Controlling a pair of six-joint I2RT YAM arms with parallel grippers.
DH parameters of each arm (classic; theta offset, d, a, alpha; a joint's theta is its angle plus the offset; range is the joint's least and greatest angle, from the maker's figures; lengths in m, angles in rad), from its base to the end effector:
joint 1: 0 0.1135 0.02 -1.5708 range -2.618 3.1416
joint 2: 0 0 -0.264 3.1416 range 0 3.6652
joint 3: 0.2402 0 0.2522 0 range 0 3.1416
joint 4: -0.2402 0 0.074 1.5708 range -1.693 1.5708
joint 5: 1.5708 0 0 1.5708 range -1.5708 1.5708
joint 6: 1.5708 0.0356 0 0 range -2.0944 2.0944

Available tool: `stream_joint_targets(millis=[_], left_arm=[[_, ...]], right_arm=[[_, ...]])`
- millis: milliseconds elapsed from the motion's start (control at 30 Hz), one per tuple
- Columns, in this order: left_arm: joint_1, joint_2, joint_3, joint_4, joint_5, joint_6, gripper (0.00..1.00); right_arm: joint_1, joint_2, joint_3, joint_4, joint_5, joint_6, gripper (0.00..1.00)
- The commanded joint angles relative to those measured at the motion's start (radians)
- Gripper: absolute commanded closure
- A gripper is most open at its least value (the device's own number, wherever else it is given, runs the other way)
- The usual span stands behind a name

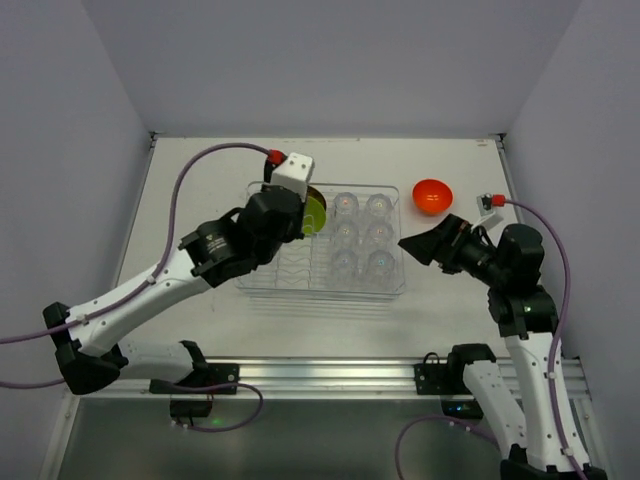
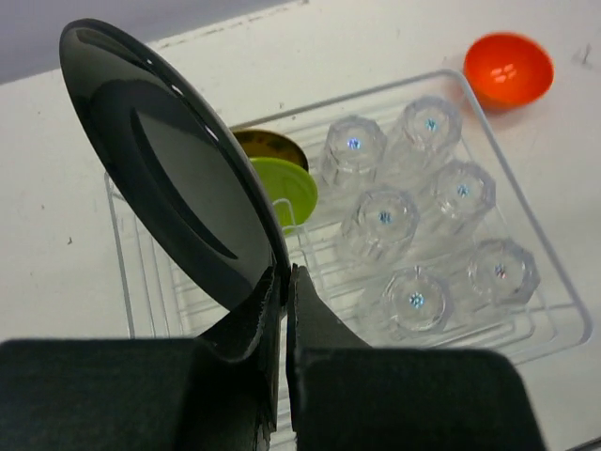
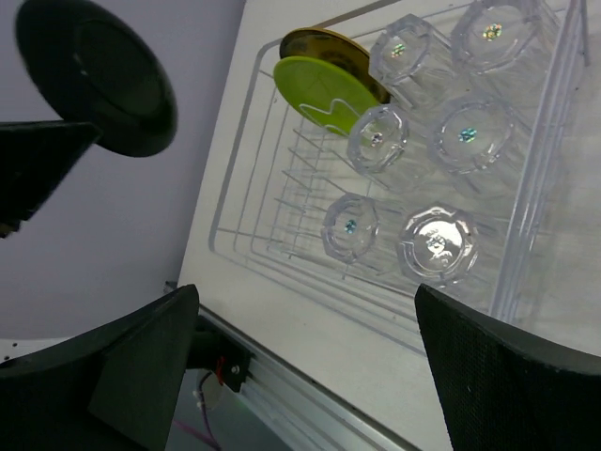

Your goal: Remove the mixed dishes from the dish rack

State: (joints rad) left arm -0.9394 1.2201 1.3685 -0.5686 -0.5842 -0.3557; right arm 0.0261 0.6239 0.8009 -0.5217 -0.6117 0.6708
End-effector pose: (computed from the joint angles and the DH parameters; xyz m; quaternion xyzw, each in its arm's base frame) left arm 0.1678 -0.1962 0.4147 0.0811 0.8146 -0.1216 0.5613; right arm 0.1328 0.0239 0.3351 0.0828 0.7946 0.4188 0.4316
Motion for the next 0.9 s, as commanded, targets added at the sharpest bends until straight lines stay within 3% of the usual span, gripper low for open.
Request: stream_joint_targets(millis=[0, 133, 267, 467, 733, 867], left_arm=[[-0.143, 0.058, 0.049, -0.126, -0.070, 0.171, 1.00], [-0.323, 0.105, 0.031, -0.154, -0.122, 0.312, 1.00], [-0.415, 0.104, -0.009, -0.111, 0.044, 0.446, 1.00], [-0.469, 0.131, -0.017, -0.079, 0.104, 0.604, 1.00], [-0.499, 0.248, -0.006, -0.134, -0.054, 0.730, 1.00], [-0.509, 0.274, -0.020, -0.111, -0.059, 0.785, 1.00]], right_arm=[[0.038, 0.025, 0.099, 0.005, 0.068, -0.008, 0.01], [0.098, 0.132, 0.208, -0.058, 0.131, -0.075, 0.01], [0.210, 0.221, 0.242, -0.095, 0.165, -0.117, 0.02], [0.245, 0.267, 0.297, -0.139, 0.173, -0.189, 0.02], [0.270, 0.322, 0.394, -0.189, 0.147, -0.194, 0.07], [0.345, 0.468, 0.487, -0.320, 0.187, -0.258, 0.16]])
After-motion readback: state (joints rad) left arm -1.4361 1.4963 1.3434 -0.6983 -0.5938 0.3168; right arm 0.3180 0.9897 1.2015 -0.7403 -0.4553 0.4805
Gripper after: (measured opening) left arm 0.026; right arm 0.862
